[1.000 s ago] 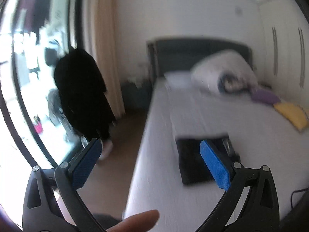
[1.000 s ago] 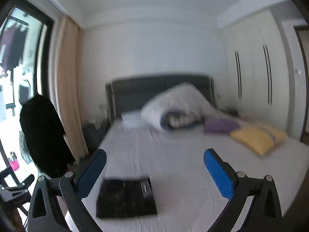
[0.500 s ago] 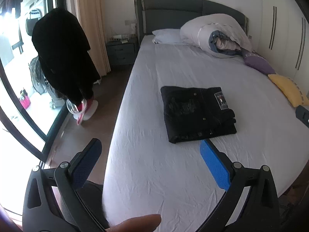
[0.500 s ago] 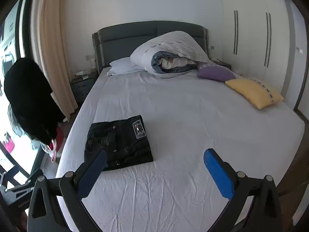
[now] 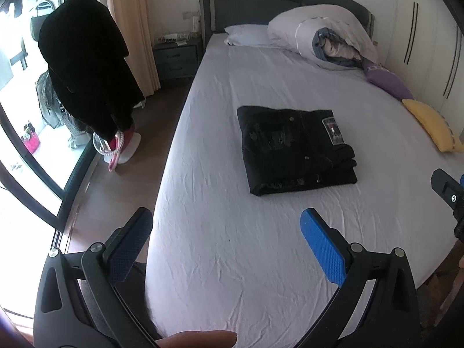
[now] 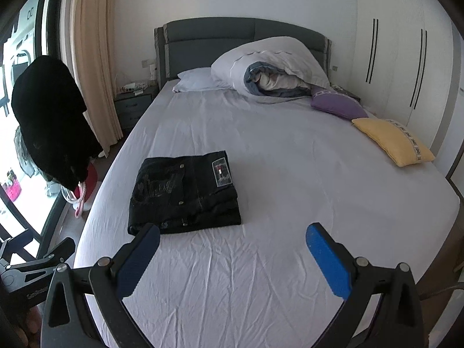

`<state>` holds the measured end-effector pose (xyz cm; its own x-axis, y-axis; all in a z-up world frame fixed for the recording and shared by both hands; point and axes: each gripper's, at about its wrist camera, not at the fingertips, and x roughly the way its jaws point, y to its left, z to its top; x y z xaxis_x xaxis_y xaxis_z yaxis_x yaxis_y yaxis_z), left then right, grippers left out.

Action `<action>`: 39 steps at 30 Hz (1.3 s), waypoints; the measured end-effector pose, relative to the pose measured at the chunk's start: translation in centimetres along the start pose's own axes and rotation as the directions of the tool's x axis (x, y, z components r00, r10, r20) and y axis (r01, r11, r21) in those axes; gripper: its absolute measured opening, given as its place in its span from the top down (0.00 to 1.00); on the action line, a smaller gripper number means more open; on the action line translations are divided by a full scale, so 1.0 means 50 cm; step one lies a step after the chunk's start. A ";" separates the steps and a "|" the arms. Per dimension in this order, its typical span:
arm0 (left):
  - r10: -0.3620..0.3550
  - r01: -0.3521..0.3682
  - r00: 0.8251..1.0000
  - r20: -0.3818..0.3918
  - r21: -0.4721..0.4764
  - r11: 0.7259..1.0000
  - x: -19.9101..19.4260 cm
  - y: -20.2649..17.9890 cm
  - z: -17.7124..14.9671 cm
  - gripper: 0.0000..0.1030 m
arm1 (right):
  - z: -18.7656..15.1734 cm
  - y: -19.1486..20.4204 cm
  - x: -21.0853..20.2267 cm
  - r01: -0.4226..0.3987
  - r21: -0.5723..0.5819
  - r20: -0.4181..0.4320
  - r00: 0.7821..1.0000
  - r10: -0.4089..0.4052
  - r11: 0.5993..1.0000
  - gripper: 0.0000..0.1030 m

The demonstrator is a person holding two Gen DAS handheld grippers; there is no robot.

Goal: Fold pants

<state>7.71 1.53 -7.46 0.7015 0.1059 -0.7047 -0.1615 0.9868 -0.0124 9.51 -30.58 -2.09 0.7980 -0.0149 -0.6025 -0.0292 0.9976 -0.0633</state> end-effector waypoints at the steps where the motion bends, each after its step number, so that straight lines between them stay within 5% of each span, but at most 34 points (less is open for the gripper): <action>1: -0.002 0.002 1.000 -0.005 0.001 1.000 0.004 -0.001 -0.001 0.00 | -0.001 0.002 0.003 0.000 -0.004 -0.004 1.000 0.000 1.000 0.00; 39: -0.023 0.024 0.998 -0.056 0.019 1.000 0.048 -0.019 -0.013 0.00 | -0.034 0.034 0.046 -0.028 -0.051 -0.071 0.997 0.024 0.998 0.00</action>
<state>9.10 0.78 -9.61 0.6650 0.0758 -0.7430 -0.1312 0.9912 -0.0164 10.27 -29.02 -4.91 0.7522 0.0047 -0.6589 -0.0820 0.9929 -0.0866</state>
